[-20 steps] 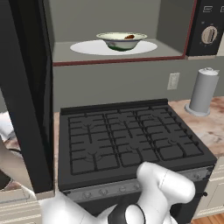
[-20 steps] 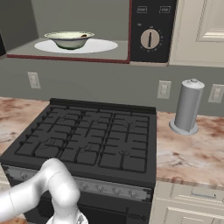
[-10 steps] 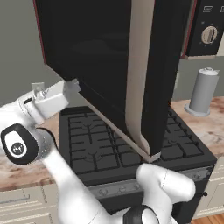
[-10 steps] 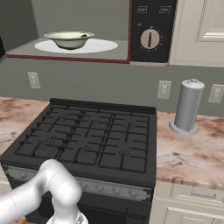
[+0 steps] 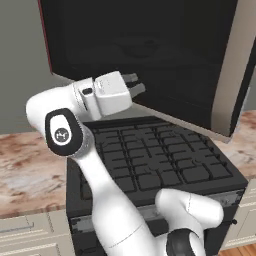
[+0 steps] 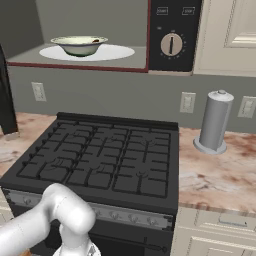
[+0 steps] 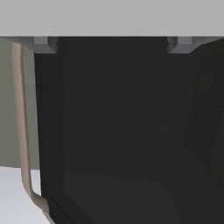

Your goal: Remove the mango from the bowl and place it on the small plate. Then place the bowl with only the chicken drumstick in the microwave, close the door, and press the start button to microwave the chicken drumstick.

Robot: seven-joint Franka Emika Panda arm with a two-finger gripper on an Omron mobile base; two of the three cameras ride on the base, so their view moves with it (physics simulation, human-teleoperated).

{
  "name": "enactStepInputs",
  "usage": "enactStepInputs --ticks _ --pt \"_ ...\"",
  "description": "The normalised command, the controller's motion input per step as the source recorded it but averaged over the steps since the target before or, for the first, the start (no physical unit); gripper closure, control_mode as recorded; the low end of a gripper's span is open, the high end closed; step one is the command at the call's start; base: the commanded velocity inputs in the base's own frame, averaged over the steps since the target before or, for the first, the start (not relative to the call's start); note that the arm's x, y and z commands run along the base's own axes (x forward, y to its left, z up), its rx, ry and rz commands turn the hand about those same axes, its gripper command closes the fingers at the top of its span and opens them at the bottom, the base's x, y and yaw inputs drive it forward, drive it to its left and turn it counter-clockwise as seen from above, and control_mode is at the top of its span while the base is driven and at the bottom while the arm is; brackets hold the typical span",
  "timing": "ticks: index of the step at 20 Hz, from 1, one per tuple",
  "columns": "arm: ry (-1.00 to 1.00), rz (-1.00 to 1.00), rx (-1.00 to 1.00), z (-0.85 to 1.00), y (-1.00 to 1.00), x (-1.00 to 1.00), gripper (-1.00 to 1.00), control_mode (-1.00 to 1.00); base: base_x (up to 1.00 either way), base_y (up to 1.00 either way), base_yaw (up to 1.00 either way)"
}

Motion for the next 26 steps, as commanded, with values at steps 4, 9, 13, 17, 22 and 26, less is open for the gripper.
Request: enactStepInputs --ticks 4,9,13,17,22,26 --pt "-0.14 0.00 0.17 0.31 -0.98 0.00 -1.00 -1.00 0.00 0.00 0.00" --pt "-0.14 0.03 0.17 0.33 -0.77 0.00 -1.00 -1.00 0.00 0.00 0.00" --pt "-0.16 0.08 0.18 0.25 -0.64 0.00 -1.00 -1.00 0.00 0.00 0.00" --pt "-0.16 0.12 0.19 0.14 -0.59 0.00 -1.00 -1.00 0.00 0.00 0.00" --pt "-0.16 0.18 0.21 0.03 -0.46 0.11 -1.00 -1.00 0.00 0.00 0.00" --pt "-0.18 0.23 0.21 0.00 -0.30 0.19 -1.00 -1.00 0.00 0.00 0.00"
